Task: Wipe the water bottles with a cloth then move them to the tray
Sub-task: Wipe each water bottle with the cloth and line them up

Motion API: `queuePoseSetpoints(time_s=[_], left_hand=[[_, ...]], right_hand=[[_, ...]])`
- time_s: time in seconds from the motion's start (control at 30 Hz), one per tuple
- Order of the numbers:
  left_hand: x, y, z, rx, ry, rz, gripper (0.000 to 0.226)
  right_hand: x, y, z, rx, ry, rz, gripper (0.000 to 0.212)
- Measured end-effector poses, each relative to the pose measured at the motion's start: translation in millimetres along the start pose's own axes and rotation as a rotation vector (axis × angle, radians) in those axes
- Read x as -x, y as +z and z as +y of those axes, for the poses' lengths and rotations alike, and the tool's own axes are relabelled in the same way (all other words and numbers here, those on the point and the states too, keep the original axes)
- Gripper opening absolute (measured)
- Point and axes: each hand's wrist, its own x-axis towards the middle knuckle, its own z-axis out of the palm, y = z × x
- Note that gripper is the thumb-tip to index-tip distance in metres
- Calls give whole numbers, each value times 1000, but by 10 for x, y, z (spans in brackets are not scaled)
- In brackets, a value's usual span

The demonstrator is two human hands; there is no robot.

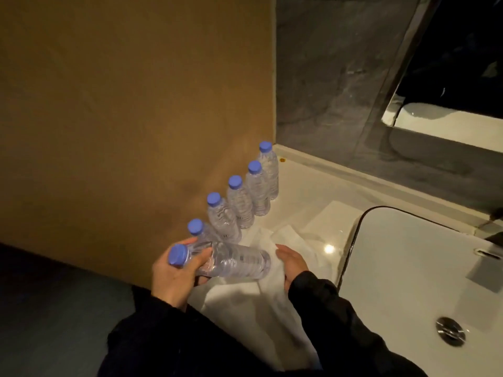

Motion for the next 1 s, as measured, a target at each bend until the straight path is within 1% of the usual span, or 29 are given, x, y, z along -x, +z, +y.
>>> queuePoseSetpoints(time_s=[0.07, 0.1, 0.2, 0.27, 0.33, 0.37, 0.4, 0.47, 0.53, 0.63, 0.73, 0.83, 0.9, 0.97, 1.0], left_hand=[[48, -50, -97, 94, -89, 26, 25], [66, -62, -137, 123, -112, 43, 25], [89, -82, -237, 196, -91, 154, 25], [91, -61, -313, 205, -65, 208, 25], [109, -13, -360, 236, -79, 220, 23], [123, 17, -369, 260, -98, 219, 23], [128, 35, -375, 271, -113, 220, 22], [143, 36, -371, 269, -131, 210, 18], [137, -5, -394, 237, -143, 190, 17], [157, -35, -391, 213, -156, 170, 20], [161, -22, -377, 222, -141, 211, 21], [127, -9, -418, 205, -122, 258, 19], [141, 31, -452, 164, -115, 254, 17], [183, 73, -468, 144, -100, 232, 24], [202, 74, -480, 128, -91, 221, 28]], right_hand=[[32, 62, 7, 3, 3, -32, 30], [61, 76, 11, 40, 2, -32, 31], [134, 44, 52, 301, -106, 4, 34], [220, 42, 98, 498, -199, -71, 33], [303, 113, 141, 695, -285, -130, 33], [326, 158, 163, 770, -331, -99, 34], [310, 179, 179, 826, -367, -26, 35], [234, 182, 174, 809, -363, 129, 36], [113, 126, 130, 706, -284, 186, 35], [18, 56, 23, 617, -226, 104, 33], [54, 57, 13, 646, -236, 54, 34], [135, 48, 55, 761, -309, -5, 34], [168, 65, 50, 854, -351, -81, 33], [148, 90, 16, 957, -383, -136, 33], [99, 84, 2, 1014, -402, -130, 33]])
